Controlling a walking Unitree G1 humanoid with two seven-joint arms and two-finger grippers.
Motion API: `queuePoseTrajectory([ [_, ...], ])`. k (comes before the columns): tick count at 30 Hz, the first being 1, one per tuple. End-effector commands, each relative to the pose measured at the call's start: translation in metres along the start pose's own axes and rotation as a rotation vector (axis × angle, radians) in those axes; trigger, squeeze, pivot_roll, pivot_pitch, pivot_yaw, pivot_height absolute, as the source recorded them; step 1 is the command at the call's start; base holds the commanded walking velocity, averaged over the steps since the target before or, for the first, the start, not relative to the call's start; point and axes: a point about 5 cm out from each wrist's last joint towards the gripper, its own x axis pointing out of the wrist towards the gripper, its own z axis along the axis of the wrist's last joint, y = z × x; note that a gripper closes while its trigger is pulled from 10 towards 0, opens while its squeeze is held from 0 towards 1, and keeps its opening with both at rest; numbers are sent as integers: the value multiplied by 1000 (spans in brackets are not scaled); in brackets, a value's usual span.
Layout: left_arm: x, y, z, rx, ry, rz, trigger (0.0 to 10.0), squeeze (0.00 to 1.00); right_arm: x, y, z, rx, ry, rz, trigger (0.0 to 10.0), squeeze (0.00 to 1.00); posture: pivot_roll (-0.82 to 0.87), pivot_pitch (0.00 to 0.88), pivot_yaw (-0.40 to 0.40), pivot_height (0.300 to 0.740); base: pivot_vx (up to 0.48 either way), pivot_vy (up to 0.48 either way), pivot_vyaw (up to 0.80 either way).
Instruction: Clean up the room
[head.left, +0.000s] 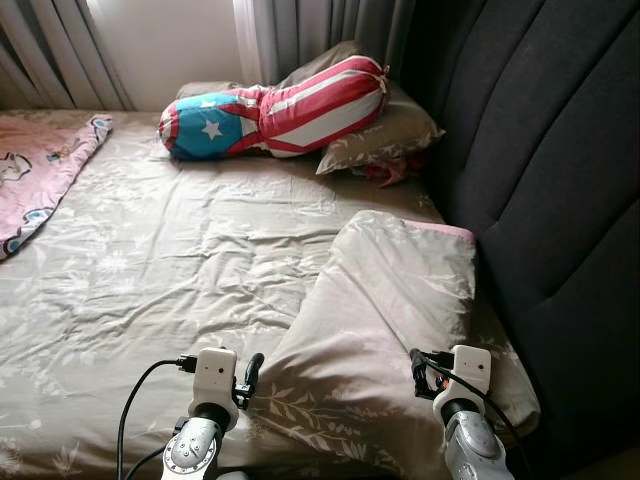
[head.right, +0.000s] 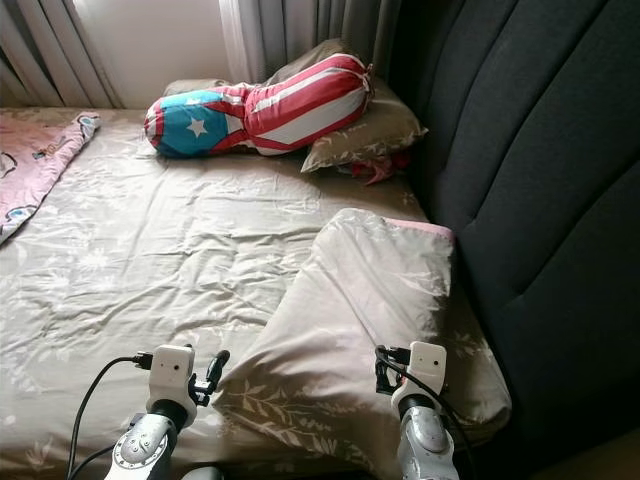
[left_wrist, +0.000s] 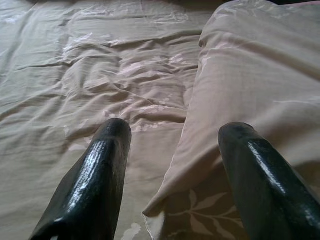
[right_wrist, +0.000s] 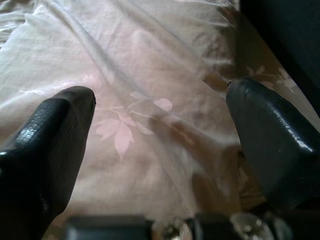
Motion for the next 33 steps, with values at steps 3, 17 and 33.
queuePoseTrajectory([
  [3, -1, -1, -1, 9, 14, -12, 10000, 0, 1, -3, 1, 13, 6, -21, 10000, 0, 16, 17, -71, 670, 0, 0, 0],
  [17, 1, -2, 0, 7, 27, -6, 10000, 0, 3, 4, 2, 28, 7, -11, 10000, 0, 12, 19, -71, 670, 324, 0, 0],
  [33, 2, -2, 0, 15, 29, -6, 10000, 0, 2, 2, -5, 5, 64, -17, 10000, 0, 12, 24, -67, 670, 119, 0, 0],
])
